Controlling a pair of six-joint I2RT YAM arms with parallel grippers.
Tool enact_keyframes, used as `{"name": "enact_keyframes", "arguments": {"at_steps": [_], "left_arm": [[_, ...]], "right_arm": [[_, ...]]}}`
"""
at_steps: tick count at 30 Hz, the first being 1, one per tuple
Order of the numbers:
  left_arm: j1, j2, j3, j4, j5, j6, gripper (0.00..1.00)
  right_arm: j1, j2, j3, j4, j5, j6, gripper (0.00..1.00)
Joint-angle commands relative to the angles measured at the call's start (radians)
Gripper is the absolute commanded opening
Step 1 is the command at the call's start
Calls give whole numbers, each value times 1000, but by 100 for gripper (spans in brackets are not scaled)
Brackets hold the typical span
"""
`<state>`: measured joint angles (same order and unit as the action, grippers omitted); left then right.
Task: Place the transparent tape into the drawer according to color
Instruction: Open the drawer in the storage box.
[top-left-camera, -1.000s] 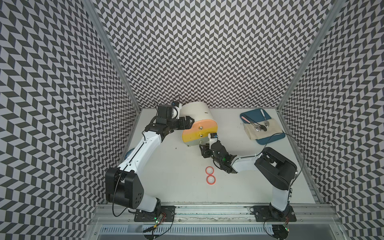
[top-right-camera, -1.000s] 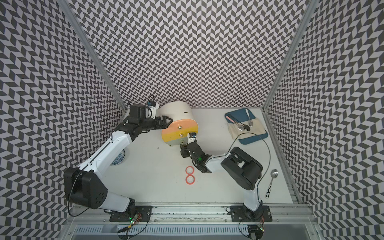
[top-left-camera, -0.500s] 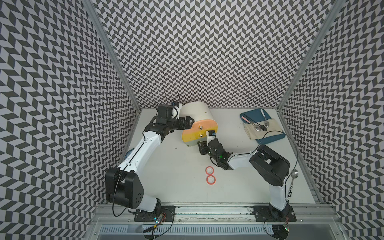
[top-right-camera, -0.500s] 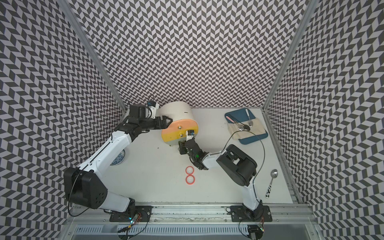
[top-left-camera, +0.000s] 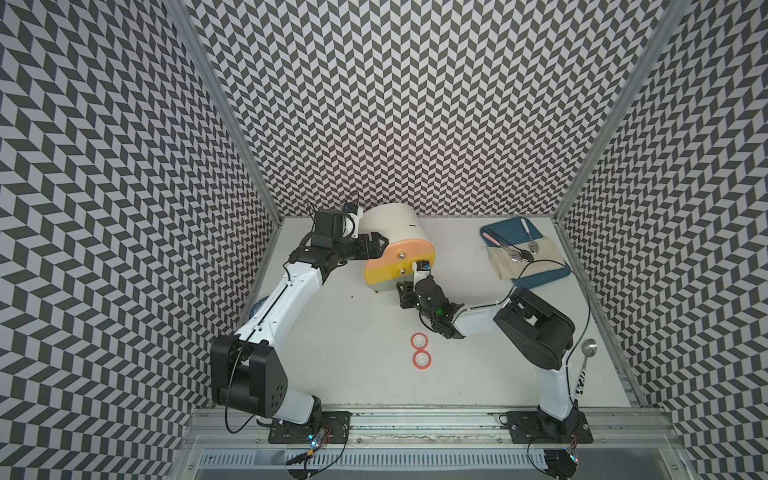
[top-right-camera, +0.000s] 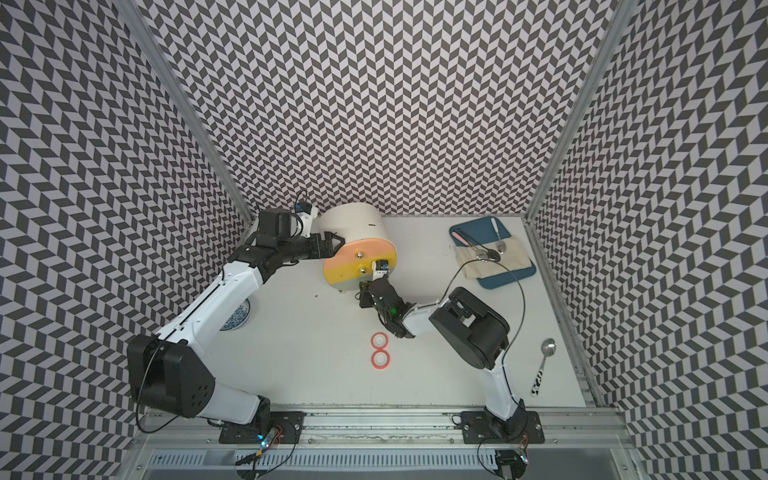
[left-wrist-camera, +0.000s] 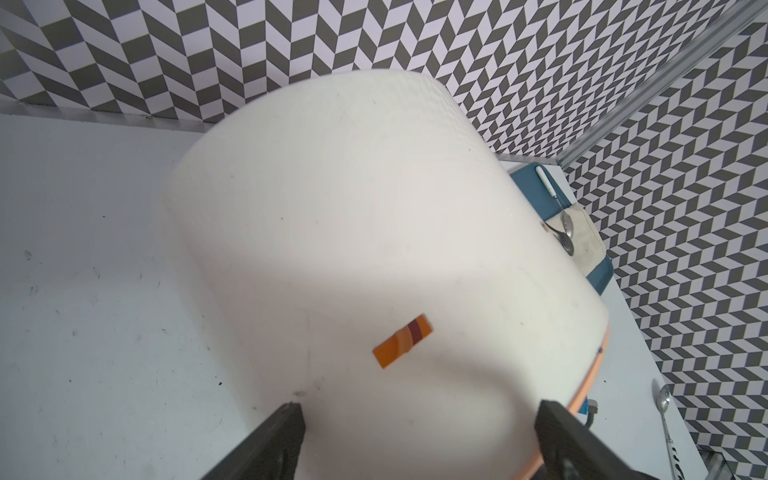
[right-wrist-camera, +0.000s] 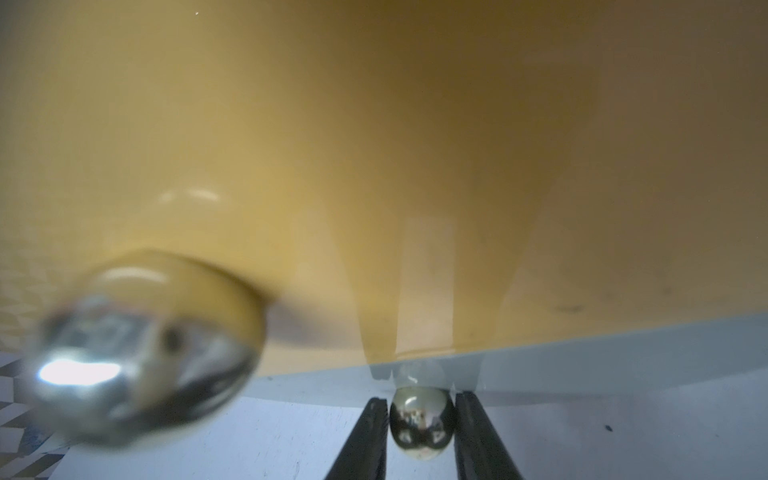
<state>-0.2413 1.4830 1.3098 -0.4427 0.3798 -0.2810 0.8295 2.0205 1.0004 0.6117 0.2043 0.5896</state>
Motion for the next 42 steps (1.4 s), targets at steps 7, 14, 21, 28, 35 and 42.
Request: {"name": "enact_keyframes", "arguments": {"at_steps": [7,14,21,28,35,42], "left_arm": [[4,2,-12,-51,19,21,91],[4,2,-12,-50,22,20,91],[4,5,-9,-48,22,19,91],[4,9,-2,-50,25,18,91],[2,13,-3,-44,33,18,91],[2,13,-1,-44,38,16,91]], "right_arm": [[0,26,30,42,-28,10,12],[2,3,0,49,-39,25,0],[32,-84,-72,47,-41,39,0],[72,-169,-160,16,-45,70,0],[103,-258,-246,-31,-16,99,0],[104,-281,-251,-74,-43,86,34]]}}
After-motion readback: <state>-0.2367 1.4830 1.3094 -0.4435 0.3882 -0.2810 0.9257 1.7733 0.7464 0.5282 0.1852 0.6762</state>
